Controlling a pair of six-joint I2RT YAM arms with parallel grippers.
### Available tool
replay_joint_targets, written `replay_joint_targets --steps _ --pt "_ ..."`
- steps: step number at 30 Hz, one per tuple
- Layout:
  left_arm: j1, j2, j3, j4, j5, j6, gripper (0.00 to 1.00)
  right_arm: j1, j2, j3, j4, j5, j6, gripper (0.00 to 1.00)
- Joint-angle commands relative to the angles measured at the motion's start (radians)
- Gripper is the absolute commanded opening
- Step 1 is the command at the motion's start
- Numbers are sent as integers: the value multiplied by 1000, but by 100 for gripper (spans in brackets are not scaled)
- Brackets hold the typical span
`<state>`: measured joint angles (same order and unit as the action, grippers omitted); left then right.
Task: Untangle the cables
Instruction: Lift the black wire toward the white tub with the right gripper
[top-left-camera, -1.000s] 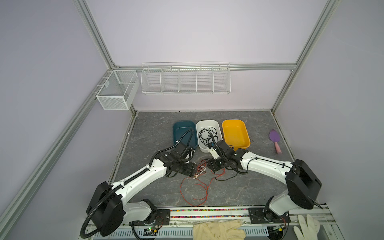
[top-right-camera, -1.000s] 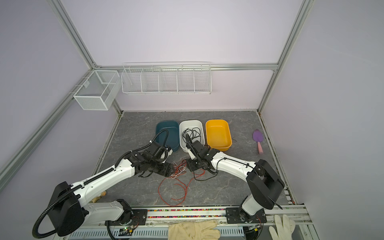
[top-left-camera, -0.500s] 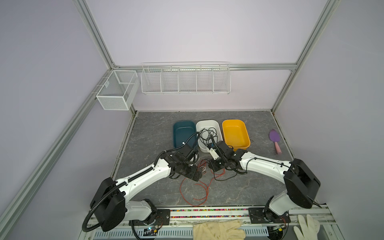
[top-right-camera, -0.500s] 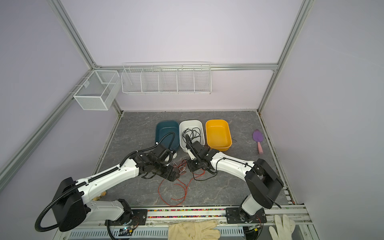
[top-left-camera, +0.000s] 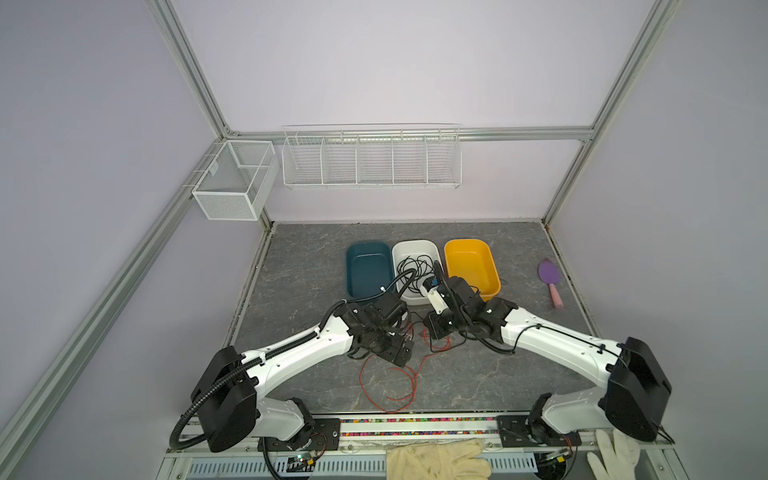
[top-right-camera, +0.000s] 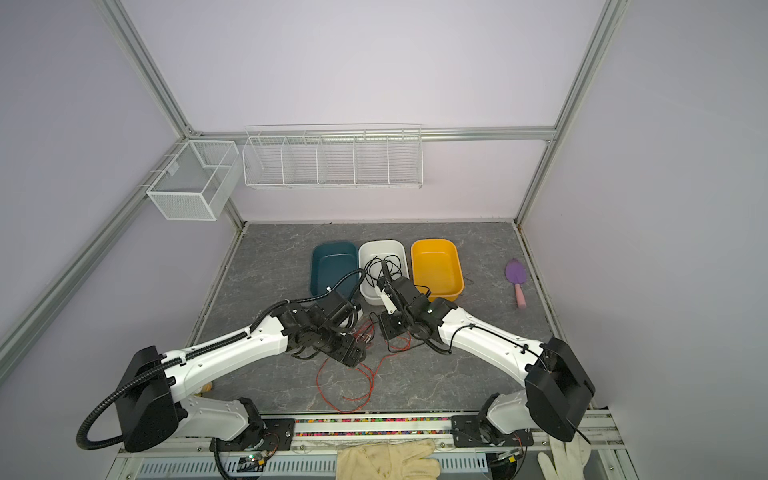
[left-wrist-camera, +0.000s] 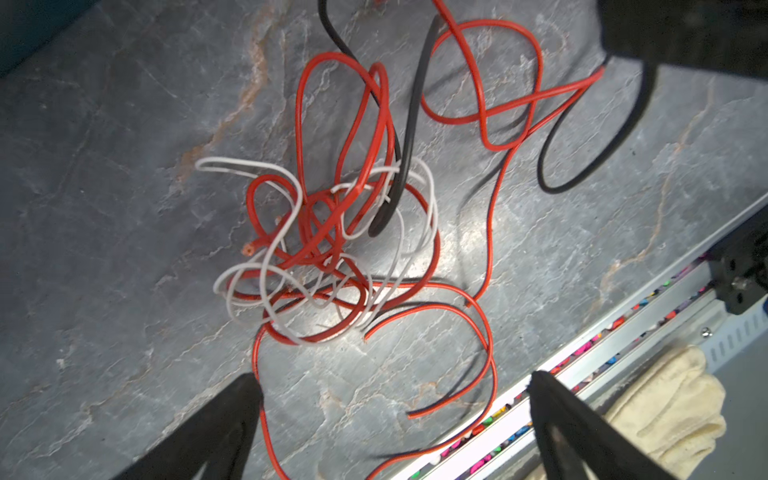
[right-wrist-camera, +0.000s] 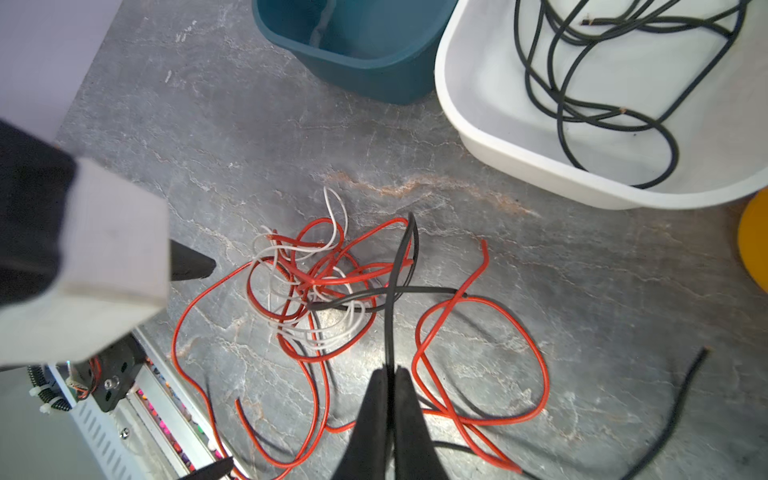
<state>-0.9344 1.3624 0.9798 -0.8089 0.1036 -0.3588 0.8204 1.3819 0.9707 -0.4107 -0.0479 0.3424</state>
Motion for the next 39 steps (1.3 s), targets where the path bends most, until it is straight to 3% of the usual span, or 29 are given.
replay_joint_targets --steps 1,21,39 --pt "-1 -37 -27 35 -6 -49 100 -5 -63 19 -47 15 -15 7" --pt "0 -204 -205 288 -19 -174 100 -6 -278 151 -190 0 -30 7" --pt "0 -151 -268 493 -61 -232 97 -5 -388 223 -240 -35 9 7"
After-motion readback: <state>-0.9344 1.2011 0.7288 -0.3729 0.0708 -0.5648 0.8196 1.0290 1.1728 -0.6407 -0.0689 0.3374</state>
